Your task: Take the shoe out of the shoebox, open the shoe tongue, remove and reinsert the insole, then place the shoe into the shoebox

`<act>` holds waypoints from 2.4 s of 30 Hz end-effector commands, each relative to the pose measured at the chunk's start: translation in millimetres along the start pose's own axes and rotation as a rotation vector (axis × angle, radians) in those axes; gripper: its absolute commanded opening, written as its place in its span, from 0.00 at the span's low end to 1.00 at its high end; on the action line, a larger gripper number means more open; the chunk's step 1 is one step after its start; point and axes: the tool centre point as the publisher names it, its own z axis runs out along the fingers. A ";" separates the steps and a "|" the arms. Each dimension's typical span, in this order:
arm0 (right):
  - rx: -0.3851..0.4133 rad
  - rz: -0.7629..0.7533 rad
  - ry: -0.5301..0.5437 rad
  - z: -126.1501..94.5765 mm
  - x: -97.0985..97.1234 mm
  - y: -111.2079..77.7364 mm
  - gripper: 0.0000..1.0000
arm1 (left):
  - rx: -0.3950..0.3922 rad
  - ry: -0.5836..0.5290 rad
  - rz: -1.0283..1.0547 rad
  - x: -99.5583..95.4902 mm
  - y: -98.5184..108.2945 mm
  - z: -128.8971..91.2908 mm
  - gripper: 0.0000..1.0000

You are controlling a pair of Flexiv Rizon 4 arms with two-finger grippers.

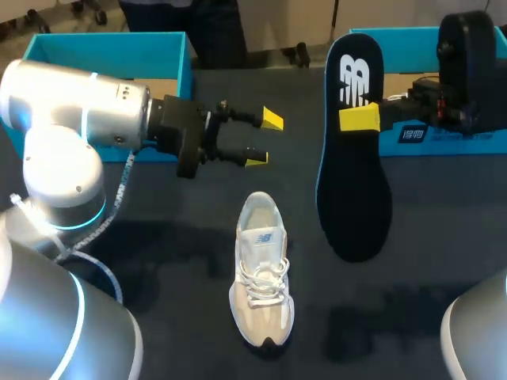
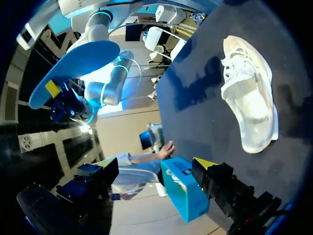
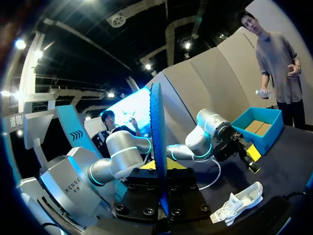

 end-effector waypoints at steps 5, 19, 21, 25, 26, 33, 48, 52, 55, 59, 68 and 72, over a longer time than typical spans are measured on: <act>0.028 0.058 0.028 -4.2 -30.7 7.3 0.00 | -0.012 -0.065 0.059 -10.3 -9.3 -8.8 1.00; 0.012 0.204 0.004 -27.7 -108.4 13.0 0.00 | 0.029 -0.112 0.014 -12.3 -7.6 -18.8 1.00; 0.012 0.204 0.004 -27.7 -108.4 13.0 0.00 | 0.029 -0.112 0.014 -12.3 -7.6 -18.8 1.00; 0.012 0.204 0.004 -27.7 -108.4 13.0 0.00 | 0.029 -0.112 0.014 -12.3 -7.6 -18.8 1.00; 0.012 0.204 0.004 -27.7 -108.4 13.0 0.00 | 0.029 -0.112 0.014 -12.3 -7.6 -18.8 1.00; 0.003 0.230 0.015 -27.2 -116.6 12.4 0.00 | 0.029 -0.112 0.014 -12.3 -7.6 -18.8 1.00; 0.049 0.441 0.037 -19.3 -221.9 22.2 0.00 | 0.029 -0.112 0.014 -12.3 -7.6 -18.8 1.00; 0.049 0.441 0.037 -19.3 -221.9 22.2 0.00 | 0.029 -0.112 0.014 -12.3 -7.6 -18.8 1.00; 0.049 0.441 0.037 -19.3 -221.9 22.2 0.00 | 0.029 -0.112 0.014 -12.3 -7.6 -18.8 1.00; 0.049 0.441 0.037 -19.3 -221.9 22.2 0.00 | 0.029 -0.112 0.014 -12.3 -7.6 -18.8 1.00; 0.018 0.631 0.063 9.0 -254.5 7.2 0.00 | -0.032 -0.181 0.020 -12.0 -1.5 -9.8 1.00; 0.008 0.699 0.032 17.5 -261.9 1.0 0.00 | -0.048 -0.208 -0.009 -13.0 3.9 -9.7 1.00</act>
